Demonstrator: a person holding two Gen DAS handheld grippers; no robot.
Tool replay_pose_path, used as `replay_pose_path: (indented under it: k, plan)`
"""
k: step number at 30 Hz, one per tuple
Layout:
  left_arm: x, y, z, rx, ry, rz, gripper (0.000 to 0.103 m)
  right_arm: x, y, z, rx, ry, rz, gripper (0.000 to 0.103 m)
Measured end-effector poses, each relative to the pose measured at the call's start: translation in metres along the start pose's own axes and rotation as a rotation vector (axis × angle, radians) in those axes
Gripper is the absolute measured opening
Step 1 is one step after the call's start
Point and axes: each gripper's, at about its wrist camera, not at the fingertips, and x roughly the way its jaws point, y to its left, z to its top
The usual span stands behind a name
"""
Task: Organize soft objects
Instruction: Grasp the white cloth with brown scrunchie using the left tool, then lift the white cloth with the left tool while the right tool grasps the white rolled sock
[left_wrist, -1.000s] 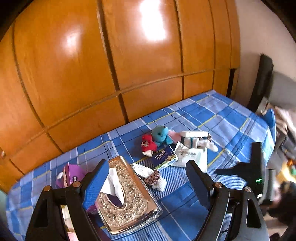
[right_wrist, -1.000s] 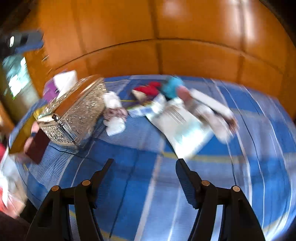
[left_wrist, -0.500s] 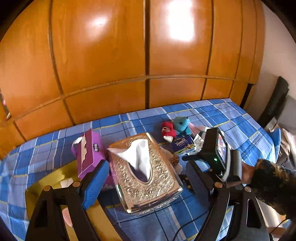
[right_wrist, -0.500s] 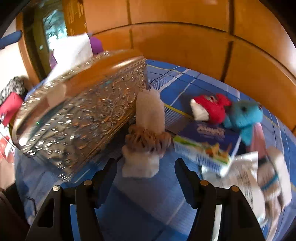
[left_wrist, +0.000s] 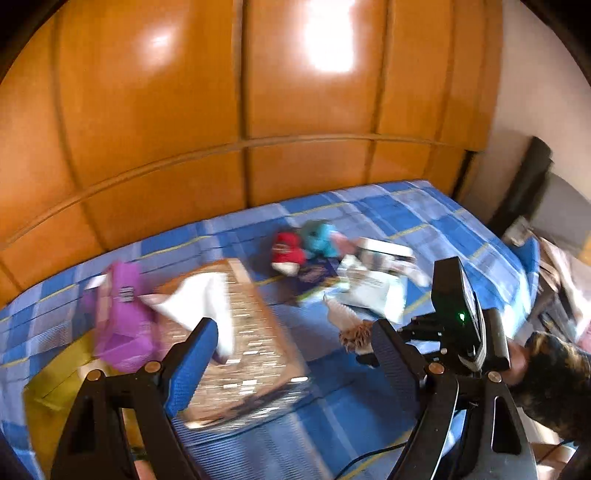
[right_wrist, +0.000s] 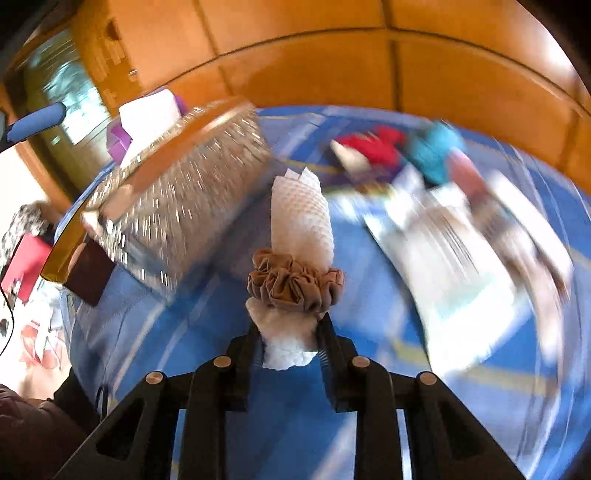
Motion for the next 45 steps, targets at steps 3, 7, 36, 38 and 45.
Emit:
replay_pose_path:
  k: [3, 7, 36, 38, 45]
  plan:
    - [0.017, -0.032, 0.002, 0.043, 0.026, -0.053, 0.085, -0.02, -0.008, -0.027, 0.055, 0.006, -0.059, 0.054]
    - [0.048, -0.071, -0.002, 0.083, 0.088, -0.105, 0.083, -0.042, -0.019, -0.057, 0.142, -0.015, -0.095, 0.078]
    - [0.178, -0.09, -0.064, -0.078, 0.209, -0.007, 0.04, -0.067, -0.043, -0.117, 0.204, -0.104, -0.243, 0.078]
    - [0.179, -0.084, -0.063, -0.088, 0.207, -0.028, 0.035, -0.069, -0.046, -0.113, 0.193, -0.076, -0.218, 0.077]
    - [0.176, -0.078, -0.067, -0.063, 0.168, -0.069, 0.034, -0.091, -0.072, -0.084, 0.177, -0.033, -0.268, 0.054]
